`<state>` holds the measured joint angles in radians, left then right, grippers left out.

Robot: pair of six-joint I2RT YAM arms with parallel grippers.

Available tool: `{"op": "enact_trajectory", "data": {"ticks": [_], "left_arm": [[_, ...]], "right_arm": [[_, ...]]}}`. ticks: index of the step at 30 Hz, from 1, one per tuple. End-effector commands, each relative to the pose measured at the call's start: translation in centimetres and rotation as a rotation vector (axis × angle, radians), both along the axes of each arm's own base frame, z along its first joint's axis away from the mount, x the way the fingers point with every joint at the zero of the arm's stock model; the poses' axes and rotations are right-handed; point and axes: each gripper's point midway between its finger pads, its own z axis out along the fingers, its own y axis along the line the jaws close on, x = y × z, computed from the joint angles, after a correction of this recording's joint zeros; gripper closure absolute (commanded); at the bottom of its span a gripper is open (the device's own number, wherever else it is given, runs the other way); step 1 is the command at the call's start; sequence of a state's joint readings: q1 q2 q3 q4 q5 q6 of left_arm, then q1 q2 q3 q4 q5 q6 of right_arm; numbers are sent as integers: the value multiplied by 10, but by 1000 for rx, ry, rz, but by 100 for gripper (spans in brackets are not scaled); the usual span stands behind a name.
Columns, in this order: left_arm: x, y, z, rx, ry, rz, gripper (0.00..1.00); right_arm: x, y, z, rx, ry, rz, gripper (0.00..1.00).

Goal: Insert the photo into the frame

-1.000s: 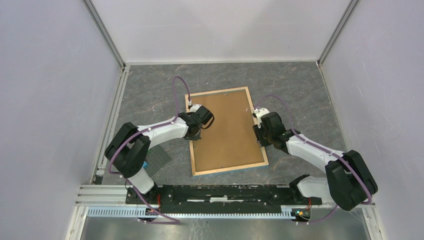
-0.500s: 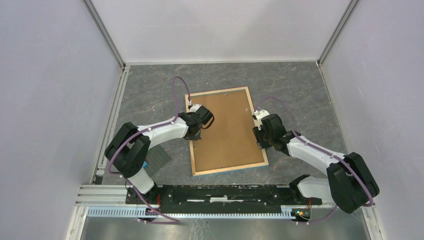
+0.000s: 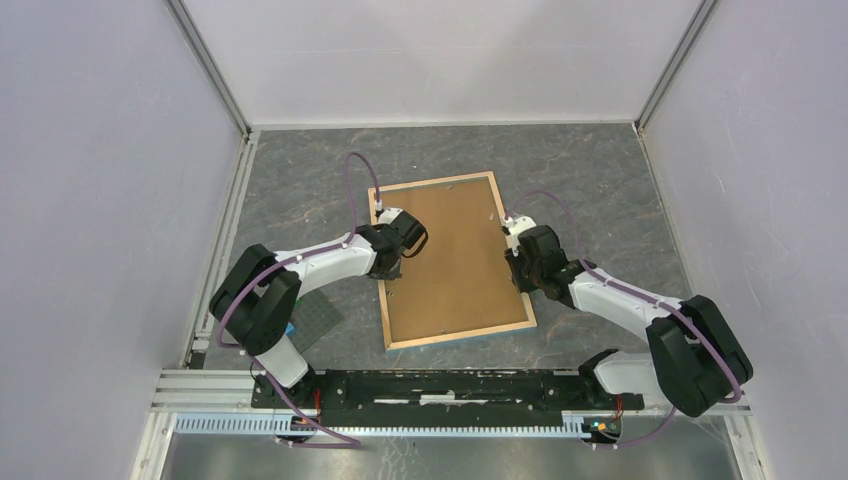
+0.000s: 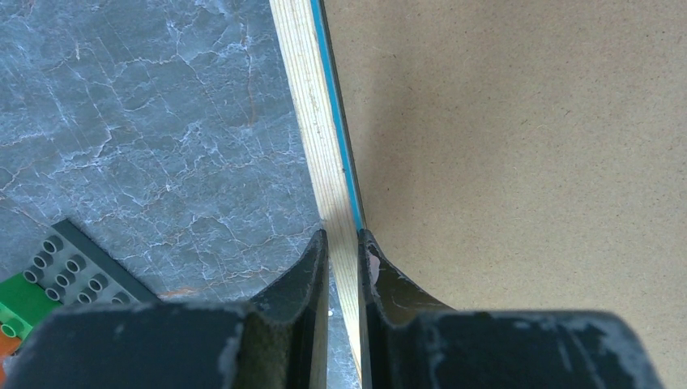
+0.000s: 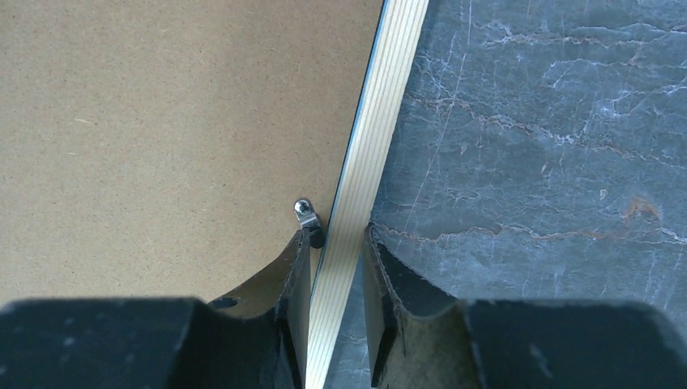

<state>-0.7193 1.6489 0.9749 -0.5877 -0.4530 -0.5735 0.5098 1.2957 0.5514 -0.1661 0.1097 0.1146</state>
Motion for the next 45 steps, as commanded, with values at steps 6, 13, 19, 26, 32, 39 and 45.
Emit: {"op": "enact_trajectory", "data": {"ticks": [6, 13, 19, 26, 32, 39, 45], "left_arm": [[-12, 9, -18, 39, 63, -31, 98], [-12, 8, -18, 37, 63, -35, 98], [-12, 8, -18, 36, 63, -35, 98], [-12, 8, -17, 34, 62, -35, 98], [-13, 8, -18, 36, 64, -34, 98], [-13, 8, -18, 36, 64, -35, 98], [-12, 8, -18, 35, 64, -35, 98]], "right_arm": [[-29, -26, -40, -117, 93, -23, 100], [-24, 0, -18, 20, 97, -16, 69], [-7, 0, 14, 44, 38, -56, 57], [2, -10, 25, 35, -13, -125, 54], [11, -6, 33, 45, -37, -127, 57], [15, -2, 26, 43, -23, -119, 60], [8, -1, 15, 48, 7, -110, 61]]}}
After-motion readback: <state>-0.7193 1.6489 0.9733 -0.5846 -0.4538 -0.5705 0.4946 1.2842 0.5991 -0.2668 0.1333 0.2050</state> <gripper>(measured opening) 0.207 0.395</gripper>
